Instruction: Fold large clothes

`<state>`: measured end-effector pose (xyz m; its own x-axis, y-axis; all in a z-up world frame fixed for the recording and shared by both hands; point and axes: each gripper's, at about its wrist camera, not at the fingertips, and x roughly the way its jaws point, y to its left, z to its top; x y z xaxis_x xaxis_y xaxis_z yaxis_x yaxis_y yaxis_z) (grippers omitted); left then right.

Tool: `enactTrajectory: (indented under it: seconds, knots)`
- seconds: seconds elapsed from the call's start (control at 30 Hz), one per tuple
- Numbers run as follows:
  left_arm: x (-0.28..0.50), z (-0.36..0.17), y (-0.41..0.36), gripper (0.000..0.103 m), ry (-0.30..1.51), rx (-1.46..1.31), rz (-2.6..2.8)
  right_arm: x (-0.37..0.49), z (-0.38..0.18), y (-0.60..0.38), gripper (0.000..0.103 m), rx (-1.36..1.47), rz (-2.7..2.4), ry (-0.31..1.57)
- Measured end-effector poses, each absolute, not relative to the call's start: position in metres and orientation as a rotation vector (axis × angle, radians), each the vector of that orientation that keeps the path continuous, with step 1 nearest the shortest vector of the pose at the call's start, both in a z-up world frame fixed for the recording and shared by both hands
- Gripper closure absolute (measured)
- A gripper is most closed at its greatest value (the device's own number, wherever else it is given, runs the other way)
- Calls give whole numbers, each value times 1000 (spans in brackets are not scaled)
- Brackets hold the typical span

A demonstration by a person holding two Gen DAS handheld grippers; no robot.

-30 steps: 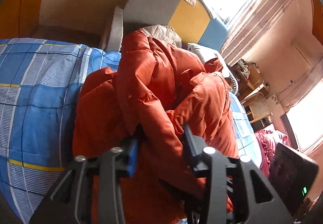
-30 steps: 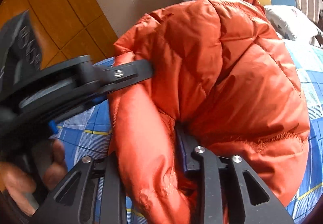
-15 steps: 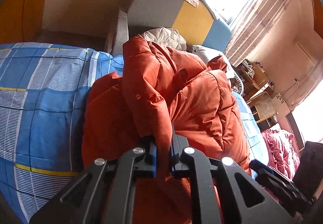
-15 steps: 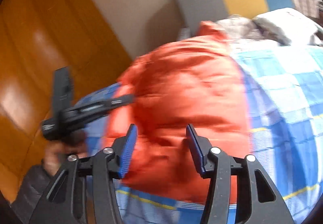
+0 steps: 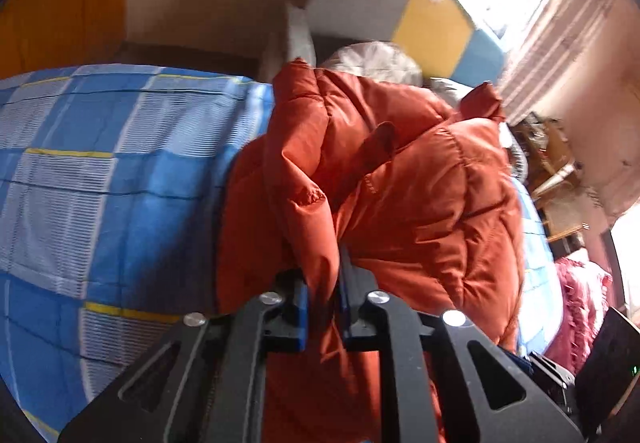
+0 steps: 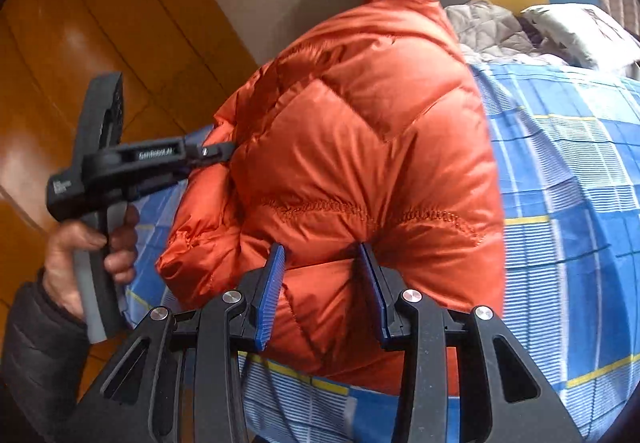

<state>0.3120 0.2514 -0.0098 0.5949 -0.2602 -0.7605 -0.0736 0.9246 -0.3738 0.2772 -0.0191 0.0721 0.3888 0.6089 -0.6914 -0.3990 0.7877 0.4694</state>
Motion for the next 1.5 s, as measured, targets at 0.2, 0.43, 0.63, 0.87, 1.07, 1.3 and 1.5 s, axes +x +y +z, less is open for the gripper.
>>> enactTrajectory:
  seconds: [0.2,0.43,0.63,0.87,1.07,1.3,1.5]
  knots:
    - [291,9,256,66,864,-415,-78,284,62,-23,64,264,655,1010]
    - [248,18,229,87,808,-325,-207,292,56,-23,64,270,654,1011]
    - [230,5,207,64,839,-336,-305,281,62,-19,64,248,643,1007]
    - [221,-9,188,99,856,-233,-308,277,69,-18,64,245,636,1001]
    - [186,-16,217,101,750,-346,-297,278,71,-20,64,255,659,995]
    - [181,-26,235,96,744,-460,-252,272,66,-8,64,208,664,985]
    - [199,22,234,96,602,-494,-217,266,64,2,64,198,649,978]
